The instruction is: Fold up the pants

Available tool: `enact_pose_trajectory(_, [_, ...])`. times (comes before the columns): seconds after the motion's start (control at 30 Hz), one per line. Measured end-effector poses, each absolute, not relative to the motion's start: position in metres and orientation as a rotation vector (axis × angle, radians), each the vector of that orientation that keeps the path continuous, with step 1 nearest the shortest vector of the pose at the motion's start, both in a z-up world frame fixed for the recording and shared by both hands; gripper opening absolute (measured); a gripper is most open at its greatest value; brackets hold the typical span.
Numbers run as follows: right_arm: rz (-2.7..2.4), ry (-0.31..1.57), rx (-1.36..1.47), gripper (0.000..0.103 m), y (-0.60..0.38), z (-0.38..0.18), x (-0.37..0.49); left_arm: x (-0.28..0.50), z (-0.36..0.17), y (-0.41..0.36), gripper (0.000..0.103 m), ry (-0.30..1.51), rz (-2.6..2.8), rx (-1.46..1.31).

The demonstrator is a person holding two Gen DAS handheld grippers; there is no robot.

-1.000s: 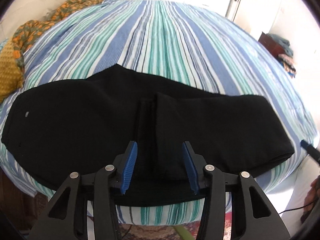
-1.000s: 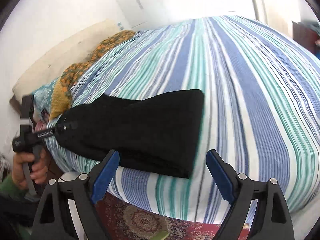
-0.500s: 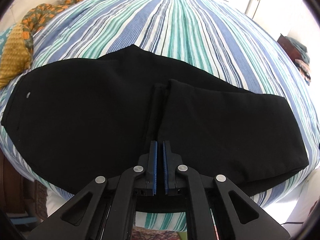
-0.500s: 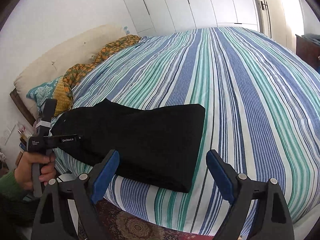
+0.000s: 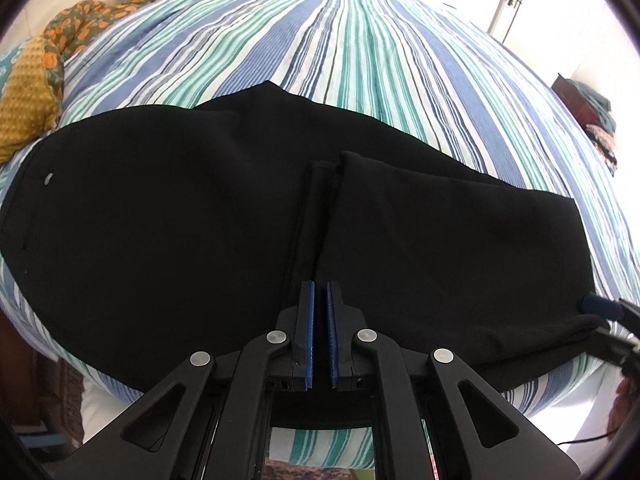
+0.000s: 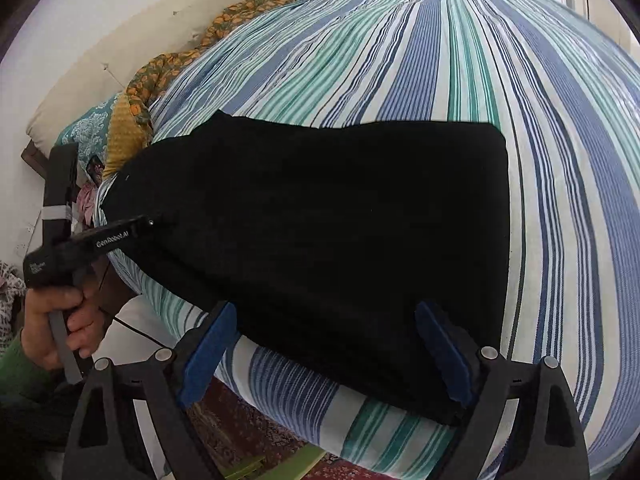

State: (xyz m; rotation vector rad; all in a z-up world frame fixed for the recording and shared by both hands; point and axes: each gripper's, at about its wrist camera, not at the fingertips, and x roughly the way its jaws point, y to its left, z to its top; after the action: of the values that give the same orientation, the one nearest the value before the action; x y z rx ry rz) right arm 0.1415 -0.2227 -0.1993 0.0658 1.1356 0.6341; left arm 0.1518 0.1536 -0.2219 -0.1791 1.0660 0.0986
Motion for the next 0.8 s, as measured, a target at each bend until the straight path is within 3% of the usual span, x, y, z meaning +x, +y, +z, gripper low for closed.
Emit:
enact_pose_trajectory(0.23, [0.638,1.038,0.164,0.091,-0.223,-0.148,0.185,0.152,-0.223,0.153,0.005,1.062,0.101,-0.175])
enact_pose_trajectory(0.3, [0.611,1.073,0.146,0.091,-0.22,-0.162,0.201,0.152,-0.223,0.154,0.005,1.061,0.099,-0.18])
enact_pose_trajectory(0.4, [0.522,1.279,0.104,0.091,-0.219,-0.22,0.222,0.151,-0.224,0.154,0.006,1.059,0.089,-0.177])
enact_pose_trajectory(0.57, [0.543,1.137,-0.016,0.092,-0.214,-0.231,0.198,0.151,-0.226,0.153,0.007,1.054,0.089,-0.175])
enact_pose_trajectory(0.8, [0.549,1.12,0.014,0.093,-0.222,-0.232,0.195,0.147,-0.226,0.154,0.008,1.043,0.085,-0.177])
